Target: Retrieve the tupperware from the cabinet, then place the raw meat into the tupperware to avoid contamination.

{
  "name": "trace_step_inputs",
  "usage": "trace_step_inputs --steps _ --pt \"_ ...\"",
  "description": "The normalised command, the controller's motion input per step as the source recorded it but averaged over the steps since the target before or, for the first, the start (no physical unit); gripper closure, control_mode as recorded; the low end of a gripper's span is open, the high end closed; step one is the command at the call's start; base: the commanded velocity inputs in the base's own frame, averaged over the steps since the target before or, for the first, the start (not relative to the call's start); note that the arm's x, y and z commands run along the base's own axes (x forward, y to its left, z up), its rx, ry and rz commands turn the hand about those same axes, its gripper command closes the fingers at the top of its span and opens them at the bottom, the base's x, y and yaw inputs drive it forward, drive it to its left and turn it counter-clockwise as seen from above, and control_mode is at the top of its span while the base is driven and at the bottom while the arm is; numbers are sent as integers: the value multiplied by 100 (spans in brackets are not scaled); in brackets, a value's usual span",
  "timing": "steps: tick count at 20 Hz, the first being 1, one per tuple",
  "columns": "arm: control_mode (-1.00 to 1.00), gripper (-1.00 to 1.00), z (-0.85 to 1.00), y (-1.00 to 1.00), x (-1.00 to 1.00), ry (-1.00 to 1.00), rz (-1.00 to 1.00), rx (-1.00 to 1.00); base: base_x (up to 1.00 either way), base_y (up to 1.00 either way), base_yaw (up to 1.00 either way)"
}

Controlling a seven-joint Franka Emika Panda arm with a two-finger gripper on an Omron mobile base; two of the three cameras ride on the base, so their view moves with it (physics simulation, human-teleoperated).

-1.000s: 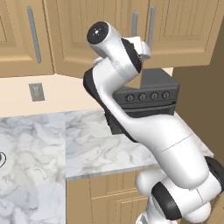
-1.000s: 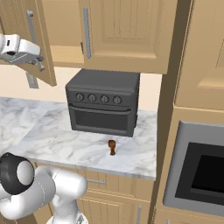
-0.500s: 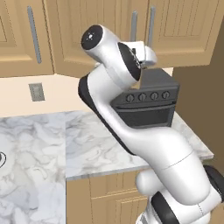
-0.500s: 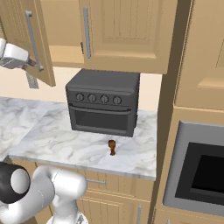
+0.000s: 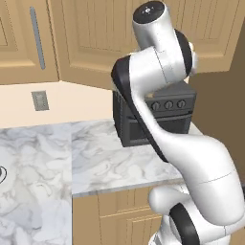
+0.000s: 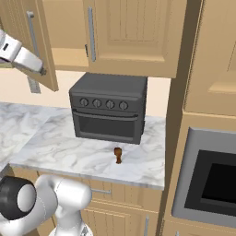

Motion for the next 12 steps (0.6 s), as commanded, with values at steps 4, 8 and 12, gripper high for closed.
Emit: trace_step_inputs --steps 4,8,12 --pt "-100 -100 13 -62 1 3 1 50 0 0 0" --pt "-100 -100 4 -56 17 0 2 47 0 0 0" --pt "-100 -100 1 -38 32 0 0 43 0 0 0"
